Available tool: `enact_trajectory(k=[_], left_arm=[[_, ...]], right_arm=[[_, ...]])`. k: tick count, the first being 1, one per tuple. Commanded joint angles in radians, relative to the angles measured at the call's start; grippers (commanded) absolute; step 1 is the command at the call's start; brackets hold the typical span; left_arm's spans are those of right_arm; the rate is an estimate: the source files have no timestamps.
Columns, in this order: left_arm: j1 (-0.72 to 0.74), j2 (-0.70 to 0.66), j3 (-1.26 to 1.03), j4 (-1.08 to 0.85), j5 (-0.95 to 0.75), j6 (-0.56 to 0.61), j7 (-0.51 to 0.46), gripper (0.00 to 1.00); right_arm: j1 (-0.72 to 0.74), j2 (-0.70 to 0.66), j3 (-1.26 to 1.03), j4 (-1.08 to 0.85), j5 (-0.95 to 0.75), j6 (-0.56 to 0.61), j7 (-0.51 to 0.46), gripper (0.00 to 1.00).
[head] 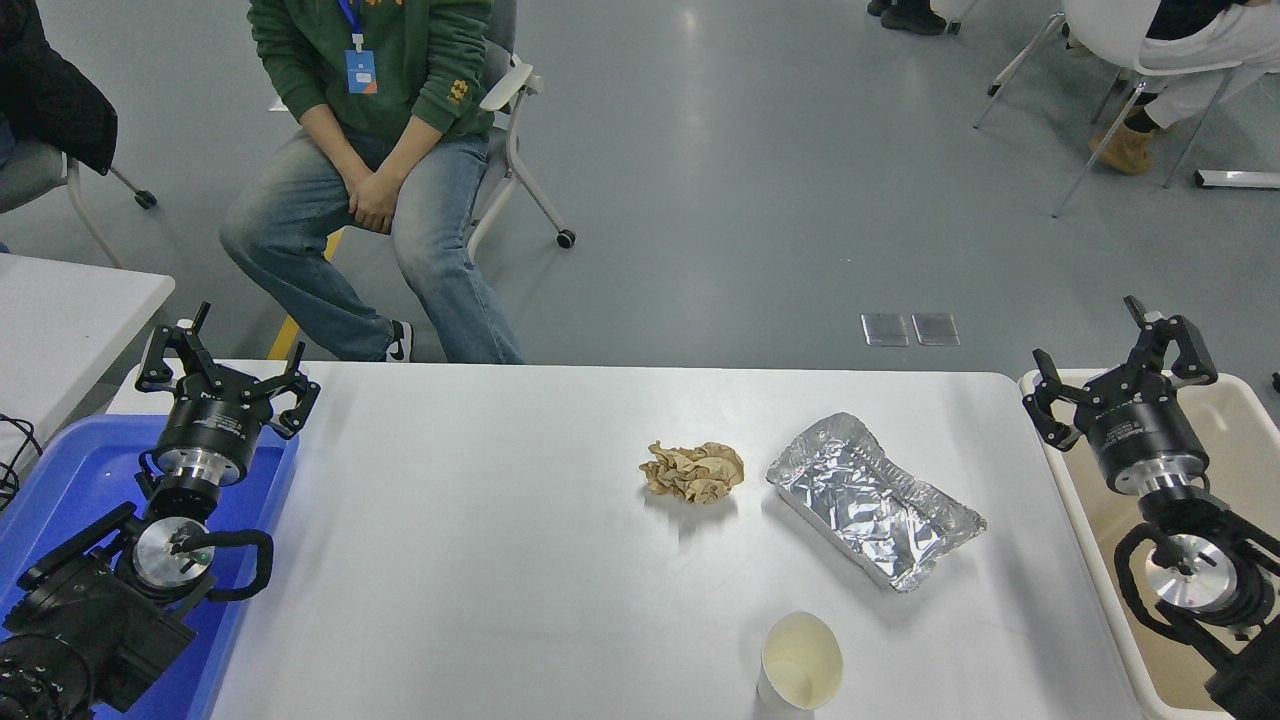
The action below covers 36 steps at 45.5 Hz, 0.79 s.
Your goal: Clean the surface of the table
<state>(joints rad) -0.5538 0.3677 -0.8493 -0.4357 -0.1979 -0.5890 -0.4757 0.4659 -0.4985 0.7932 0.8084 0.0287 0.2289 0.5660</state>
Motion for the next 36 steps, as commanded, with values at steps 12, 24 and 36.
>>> enact_trajectory(k=[12, 24, 36], left_arm=[[0.000, 0.000, 0.001, 0.000, -0.002, 0.000, 0.000, 1.00], [0.000, 0.000, 0.001, 0.000, -0.002, 0.000, -0.001, 1.00], [0.000, 0.000, -0.001, 0.000, -0.001, 0.000, 0.000, 1.00]], right_arm=[[0.016, 0.028, 0.004, 0.005, 0.016, 0.007, -0.005, 1.00], [0.025, 0.024, 0.003, 0.005, 0.016, 0.001, -0.001, 1.00], [0.017, -0.006, 0.000, 0.011, 0.016, 0.004, -0.003, 1.00]])
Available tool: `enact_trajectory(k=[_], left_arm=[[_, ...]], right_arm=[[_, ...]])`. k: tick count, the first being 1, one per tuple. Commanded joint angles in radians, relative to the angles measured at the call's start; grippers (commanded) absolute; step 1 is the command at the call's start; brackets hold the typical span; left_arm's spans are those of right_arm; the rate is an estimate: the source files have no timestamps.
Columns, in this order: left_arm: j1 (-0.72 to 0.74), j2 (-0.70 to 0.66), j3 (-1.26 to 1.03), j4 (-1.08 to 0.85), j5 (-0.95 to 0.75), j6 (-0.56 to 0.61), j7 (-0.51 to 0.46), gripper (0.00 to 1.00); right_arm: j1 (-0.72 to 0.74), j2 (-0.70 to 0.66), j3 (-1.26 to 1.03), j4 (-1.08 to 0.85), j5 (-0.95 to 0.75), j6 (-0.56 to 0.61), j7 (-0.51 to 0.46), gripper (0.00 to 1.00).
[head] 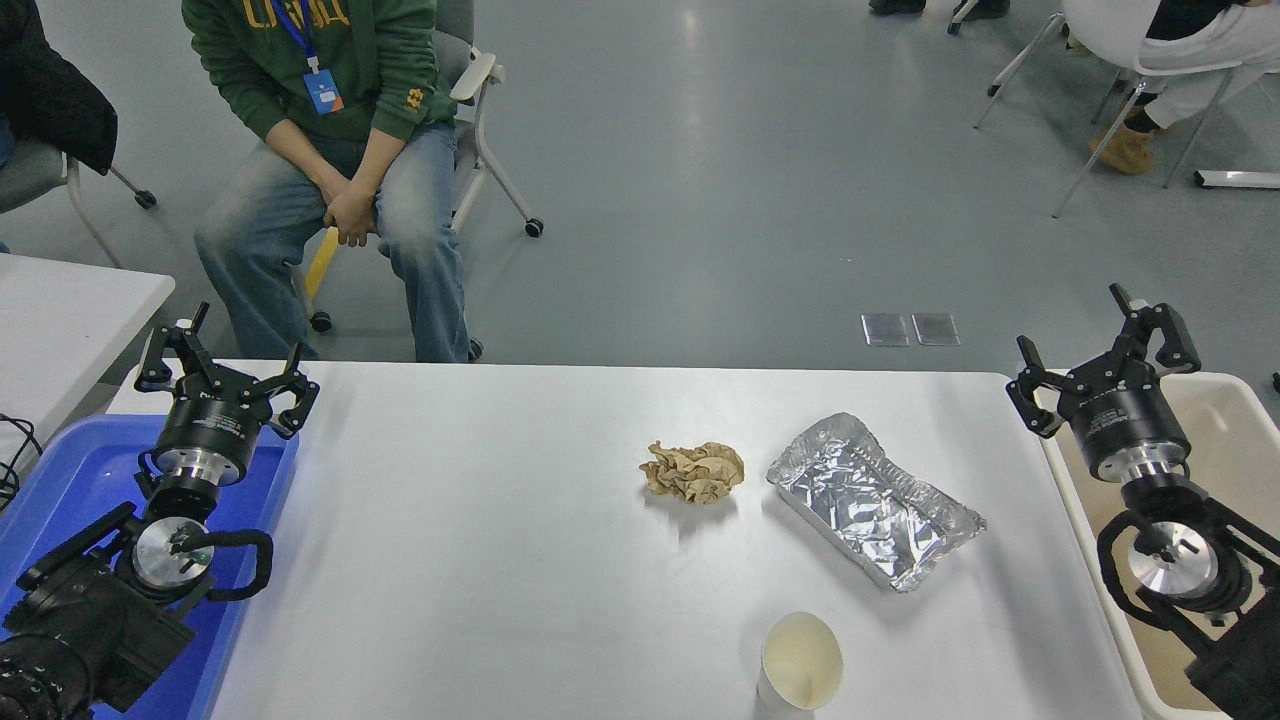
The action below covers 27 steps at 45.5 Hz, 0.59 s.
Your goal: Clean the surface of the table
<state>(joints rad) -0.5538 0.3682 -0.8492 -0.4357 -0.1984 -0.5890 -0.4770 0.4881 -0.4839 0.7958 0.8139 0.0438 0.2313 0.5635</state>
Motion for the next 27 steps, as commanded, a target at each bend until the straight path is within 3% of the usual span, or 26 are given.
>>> enact_trajectory(k=[1, 27], left_arm=[[0.000, 0.000, -0.001, 0.000, 0.000, 0.000, 0.000, 1.00], [0.000, 0.000, -0.001, 0.000, -0.001, 0.000, 0.000, 1.00]], right_arm=[[-0.008, -0.022, -0.003, 0.011, 0.001, 0.002, -0.001, 1.00], [-0.071, -0.211, -0.119, 0.327, -0.070, -0.003, -0.077, 1.00]])
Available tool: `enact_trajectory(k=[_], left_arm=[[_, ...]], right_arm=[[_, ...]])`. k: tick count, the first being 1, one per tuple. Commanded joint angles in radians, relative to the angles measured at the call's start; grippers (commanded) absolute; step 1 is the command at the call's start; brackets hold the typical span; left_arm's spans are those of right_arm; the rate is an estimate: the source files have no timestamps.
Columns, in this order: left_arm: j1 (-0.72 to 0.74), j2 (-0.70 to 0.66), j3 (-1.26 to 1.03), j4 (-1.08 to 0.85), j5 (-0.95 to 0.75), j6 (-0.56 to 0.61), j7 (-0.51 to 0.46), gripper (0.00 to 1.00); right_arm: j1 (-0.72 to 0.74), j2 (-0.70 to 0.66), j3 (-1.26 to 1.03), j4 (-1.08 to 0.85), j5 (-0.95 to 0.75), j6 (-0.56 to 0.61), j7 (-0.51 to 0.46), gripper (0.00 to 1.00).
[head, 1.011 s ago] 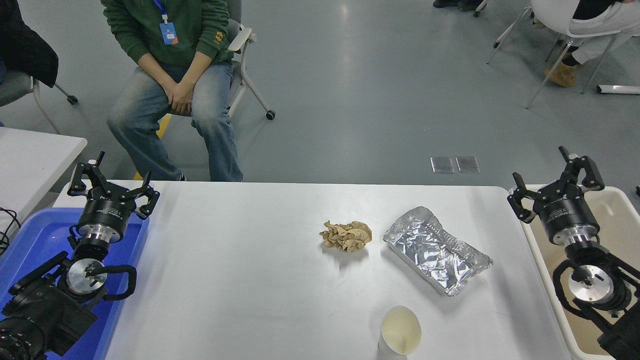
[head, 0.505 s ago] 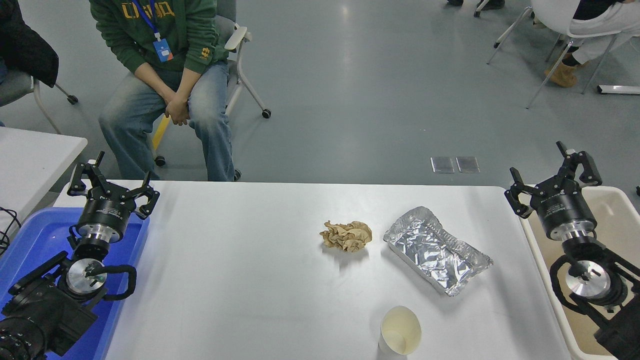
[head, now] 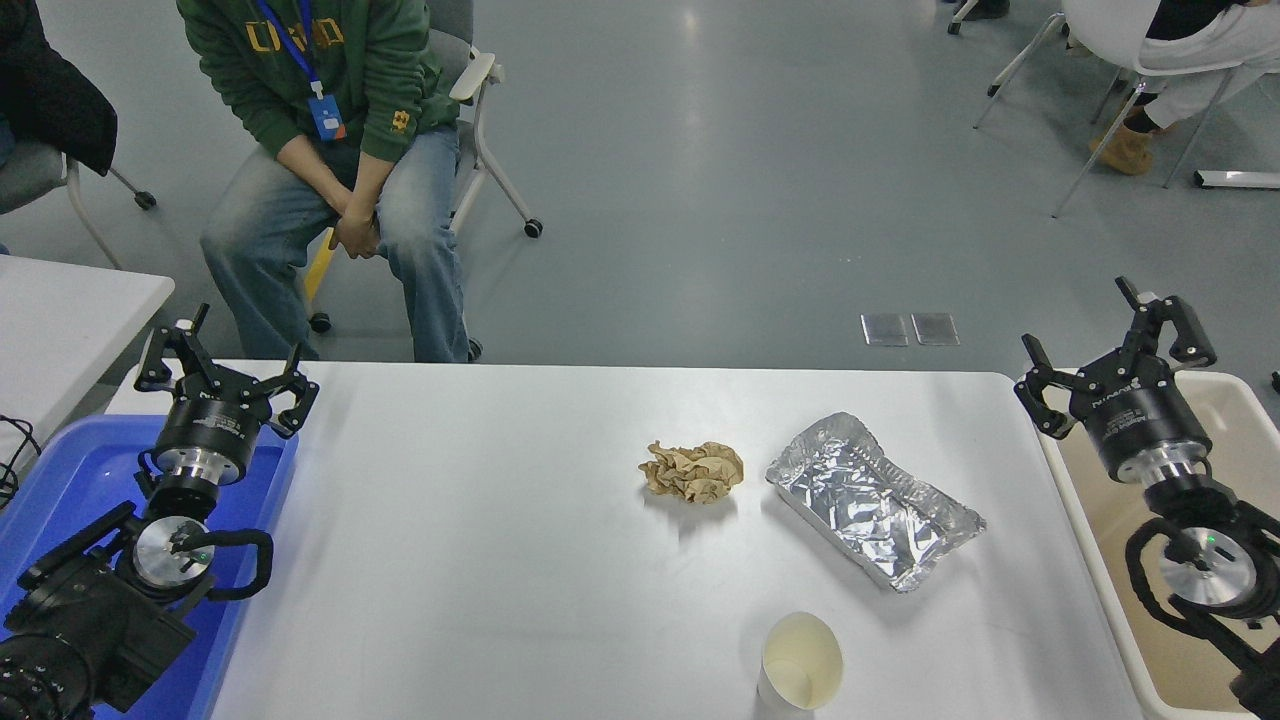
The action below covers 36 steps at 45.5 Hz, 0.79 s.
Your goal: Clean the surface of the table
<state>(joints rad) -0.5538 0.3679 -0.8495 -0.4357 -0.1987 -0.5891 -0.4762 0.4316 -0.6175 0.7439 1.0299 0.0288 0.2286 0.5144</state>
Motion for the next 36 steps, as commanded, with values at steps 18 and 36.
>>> enact_trajectory(k=[18, 36], left_arm=[[0.000, -0.001, 0.000, 0.000, 0.001, 0.000, 0.001, 1.00], [0.000, 0.000, 0.000, 0.000, -0.001, 0.000, -0.001, 1.00]], right_arm=[[0.050, -0.304, -0.225, 0.383, -0.357, -0.003, -0.028, 1.00], [0.131, -0.510, -0.308, 0.622, -0.780, 0.012, -0.028, 1.00]])
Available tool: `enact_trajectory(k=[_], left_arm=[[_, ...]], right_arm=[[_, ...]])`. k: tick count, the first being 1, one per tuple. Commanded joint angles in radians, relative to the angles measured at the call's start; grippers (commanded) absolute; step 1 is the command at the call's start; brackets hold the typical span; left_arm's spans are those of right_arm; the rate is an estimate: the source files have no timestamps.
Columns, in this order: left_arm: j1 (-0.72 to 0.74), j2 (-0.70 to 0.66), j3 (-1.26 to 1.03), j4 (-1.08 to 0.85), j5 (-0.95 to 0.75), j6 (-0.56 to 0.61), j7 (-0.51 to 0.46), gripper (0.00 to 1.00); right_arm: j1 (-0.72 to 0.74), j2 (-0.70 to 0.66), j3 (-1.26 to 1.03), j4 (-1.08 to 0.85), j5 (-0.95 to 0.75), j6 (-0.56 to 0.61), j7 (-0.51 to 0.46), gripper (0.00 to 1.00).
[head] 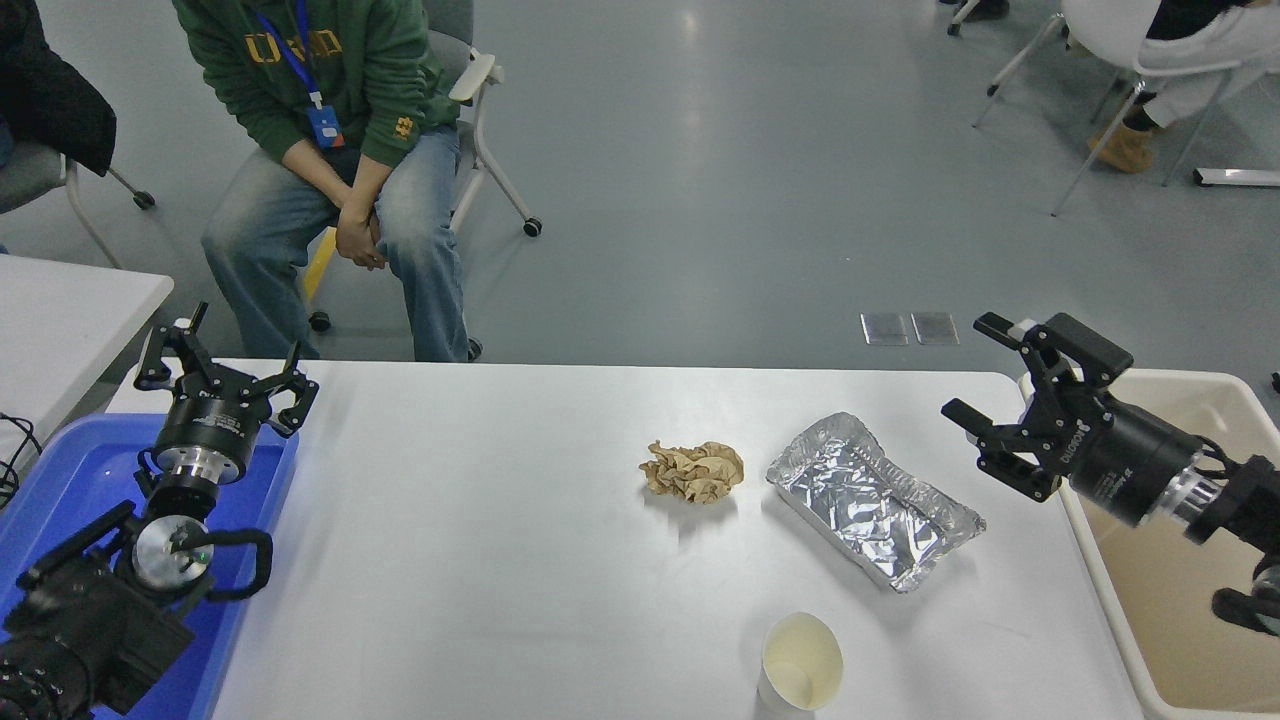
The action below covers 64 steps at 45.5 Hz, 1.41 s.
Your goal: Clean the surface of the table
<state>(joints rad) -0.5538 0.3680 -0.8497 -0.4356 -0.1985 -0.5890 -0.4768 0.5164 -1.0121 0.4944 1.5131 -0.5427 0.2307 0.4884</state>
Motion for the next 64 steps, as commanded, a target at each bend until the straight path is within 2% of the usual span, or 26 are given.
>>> enact_trajectory(k=[1, 6, 13, 19, 24, 31, 39, 47, 52, 64], left_arm=[[0.000, 0.000, 0.000, 0.000, -0.001, 0.000, 0.000, 1.00], [0.000, 0.000, 0.001, 0.000, -0.001, 0.000, 0.000, 1.00], [0.000, 0.000, 0.000, 0.000, -0.001, 0.000, 0.000, 1.00], [0.000, -0.001, 0.000, 0.000, -0.001, 0.000, 0.000, 1.00], [0.000, 0.000, 0.000, 0.000, -0.001, 0.000, 0.001, 1.00], [0.000, 0.000, 0.000, 0.000, -0.001, 0.000, 0.000, 1.00], [0.000, 0.000, 0.000, 0.000, 0.001, 0.000, 0.000, 1.00], [0.000, 0.000, 0.000, 0.000, -0.001, 0.000, 0.000, 1.00], [0.000, 0.000, 0.000, 0.000, -0.001, 0.000, 0.000, 1.00], [0.000, 0.000, 0.000, 0.000, -0.001, 0.000, 0.001, 1.00]], right_arm=[[0.057, -0.123, -0.068, 0.147, -0.232, 0.010, -0.004, 1.00], [0.125, -0.144, -0.143, 0.182, -0.388, 0.010, -0.020, 1.00], [0.264, -0.160, -0.270, 0.213, -0.502, 0.012, -0.152, 1.00], [0.410, -0.137, -0.373, 0.211, -0.470, 0.001, -0.335, 1.00], [0.490, -0.079, -0.411, 0.207, -0.306, -0.001, -0.458, 1.00], [0.530, -0.062, -0.425, 0.207, -0.227, 0.013, -0.485, 1.00], [0.582, -0.019, -0.476, 0.217, -0.174, 0.091, -0.619, 1.00], [0.582, 0.056, -0.485, 0.223, -0.111, 0.102, -0.660, 1.00], [0.590, 0.116, -0.525, 0.223, -0.154, 0.099, -0.666, 1.00], [0.591, 0.267, -0.609, 0.170, -0.381, 0.055, -0.699, 1.00]])
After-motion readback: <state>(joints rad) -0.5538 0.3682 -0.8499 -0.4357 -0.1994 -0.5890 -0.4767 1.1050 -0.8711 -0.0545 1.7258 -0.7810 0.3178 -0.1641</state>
